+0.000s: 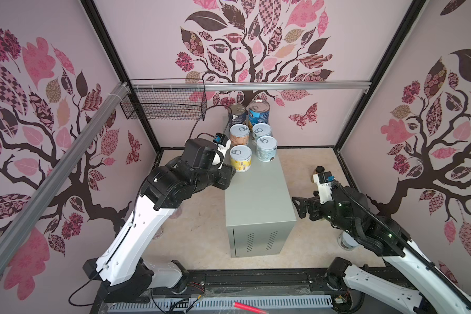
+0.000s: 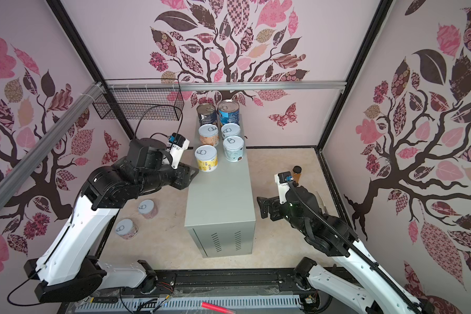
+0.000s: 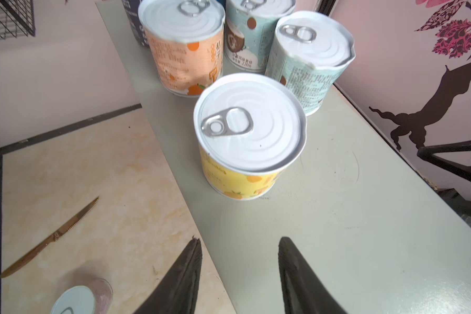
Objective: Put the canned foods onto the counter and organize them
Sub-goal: 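Withdraw the left gripper from the cabinet while the right gripper moves toward the table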
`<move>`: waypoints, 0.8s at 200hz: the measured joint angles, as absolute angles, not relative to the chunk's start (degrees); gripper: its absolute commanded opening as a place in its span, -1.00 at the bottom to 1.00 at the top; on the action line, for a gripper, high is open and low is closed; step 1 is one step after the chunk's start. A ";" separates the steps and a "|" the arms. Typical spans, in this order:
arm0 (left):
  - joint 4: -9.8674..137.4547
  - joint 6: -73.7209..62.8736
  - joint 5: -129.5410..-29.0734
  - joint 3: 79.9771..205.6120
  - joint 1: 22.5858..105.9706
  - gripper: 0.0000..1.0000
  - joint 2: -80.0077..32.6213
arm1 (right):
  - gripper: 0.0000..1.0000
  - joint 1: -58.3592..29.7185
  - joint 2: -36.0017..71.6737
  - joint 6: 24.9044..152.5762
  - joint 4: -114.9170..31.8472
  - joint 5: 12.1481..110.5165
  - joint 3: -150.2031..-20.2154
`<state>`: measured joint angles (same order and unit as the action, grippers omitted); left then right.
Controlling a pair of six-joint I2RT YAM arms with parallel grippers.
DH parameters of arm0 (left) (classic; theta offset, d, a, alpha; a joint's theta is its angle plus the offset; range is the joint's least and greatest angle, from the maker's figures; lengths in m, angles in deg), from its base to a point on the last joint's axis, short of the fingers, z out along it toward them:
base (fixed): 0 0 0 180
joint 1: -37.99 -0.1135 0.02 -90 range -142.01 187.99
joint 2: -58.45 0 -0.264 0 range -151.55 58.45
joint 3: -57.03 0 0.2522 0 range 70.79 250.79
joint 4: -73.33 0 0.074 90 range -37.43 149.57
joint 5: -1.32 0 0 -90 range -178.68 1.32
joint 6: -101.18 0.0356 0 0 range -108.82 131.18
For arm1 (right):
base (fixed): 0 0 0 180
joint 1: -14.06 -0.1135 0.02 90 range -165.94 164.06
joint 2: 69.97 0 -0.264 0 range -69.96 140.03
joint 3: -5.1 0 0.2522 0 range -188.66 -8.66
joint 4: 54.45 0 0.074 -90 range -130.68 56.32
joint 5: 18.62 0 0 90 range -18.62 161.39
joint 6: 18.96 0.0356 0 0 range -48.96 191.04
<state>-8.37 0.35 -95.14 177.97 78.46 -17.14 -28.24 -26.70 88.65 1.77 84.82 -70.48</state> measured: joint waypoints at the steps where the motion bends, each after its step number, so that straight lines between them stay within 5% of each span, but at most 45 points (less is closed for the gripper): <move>1: -8.35 0.33 -95.16 177.86 78.46 -0.20 -17.12 | 1.00 -28.24 -26.70 88.71 1.77 84.82 -70.48; 47: -4.48 -1.22 -93.91 172.94 78.46 -0.31 -16.42 | 1.00 -28.24 -26.63 89.24 1.77 84.60 -70.48; 160: 4.22 -4.83 -94.61 171.92 78.46 -0.15 -20.86 | 1.00 -28.24 -27.68 89.02 1.77 84.64 -70.37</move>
